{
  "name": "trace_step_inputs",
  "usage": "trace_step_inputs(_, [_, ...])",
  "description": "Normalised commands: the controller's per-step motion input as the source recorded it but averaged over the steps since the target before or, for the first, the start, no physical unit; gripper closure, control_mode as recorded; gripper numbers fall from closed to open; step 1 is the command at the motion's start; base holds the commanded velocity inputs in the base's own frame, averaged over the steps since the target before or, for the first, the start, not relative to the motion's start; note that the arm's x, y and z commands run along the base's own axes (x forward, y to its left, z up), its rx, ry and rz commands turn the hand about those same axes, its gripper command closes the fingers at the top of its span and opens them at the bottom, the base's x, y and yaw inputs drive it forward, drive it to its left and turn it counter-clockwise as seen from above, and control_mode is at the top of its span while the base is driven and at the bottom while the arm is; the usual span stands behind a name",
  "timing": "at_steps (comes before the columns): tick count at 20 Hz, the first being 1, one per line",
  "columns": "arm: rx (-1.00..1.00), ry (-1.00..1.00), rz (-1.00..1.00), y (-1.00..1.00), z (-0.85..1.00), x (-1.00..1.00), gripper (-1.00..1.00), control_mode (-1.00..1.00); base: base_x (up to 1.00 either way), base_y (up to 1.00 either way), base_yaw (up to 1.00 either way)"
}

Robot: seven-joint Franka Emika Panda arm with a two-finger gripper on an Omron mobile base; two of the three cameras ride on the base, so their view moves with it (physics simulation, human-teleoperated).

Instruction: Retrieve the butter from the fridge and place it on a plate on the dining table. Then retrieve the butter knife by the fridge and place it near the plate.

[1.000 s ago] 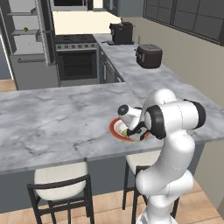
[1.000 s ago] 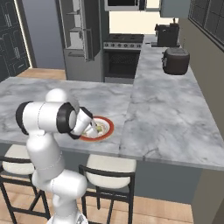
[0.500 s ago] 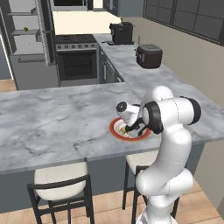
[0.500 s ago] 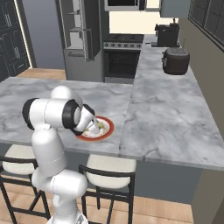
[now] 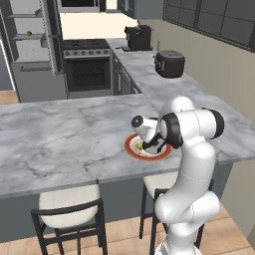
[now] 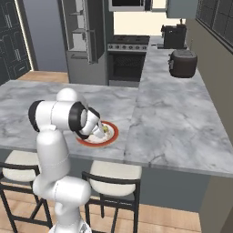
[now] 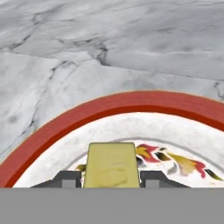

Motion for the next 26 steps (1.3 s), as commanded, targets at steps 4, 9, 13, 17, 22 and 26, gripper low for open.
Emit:
trace_step_inputs(4, [0.00,0.00,0.00,0.00,-0.23,0.10,1.00,-1.00,0.00,0.00,0.00])
trace_step_inputs(9, [0.00,0.00,0.00,0.00,-0.14,0.04,1.00,-1.00,0.00,0.00,0.00])
trace_step_inputs(13, [0.00,0.00,0.00,0.00,-0.02,0.01,-1.00,-1.00,0.00,0.00,0.00])
trace_step_inputs(17, [0.00,0.00,0.00,0.00,-0.01,0.00,-1.00,-1.00,0.00,0.00,0.00])
trace_step_inputs(22, [0.00,0.00,0.00,0.00,0.00,0.00,-1.00,-1.00,0.00,0.00,0.00])
trace_step_inputs(26, [0.00,0.00,0.00,0.00,0.00,0.00,-1.00,-1.00,0.00,0.00,0.00])
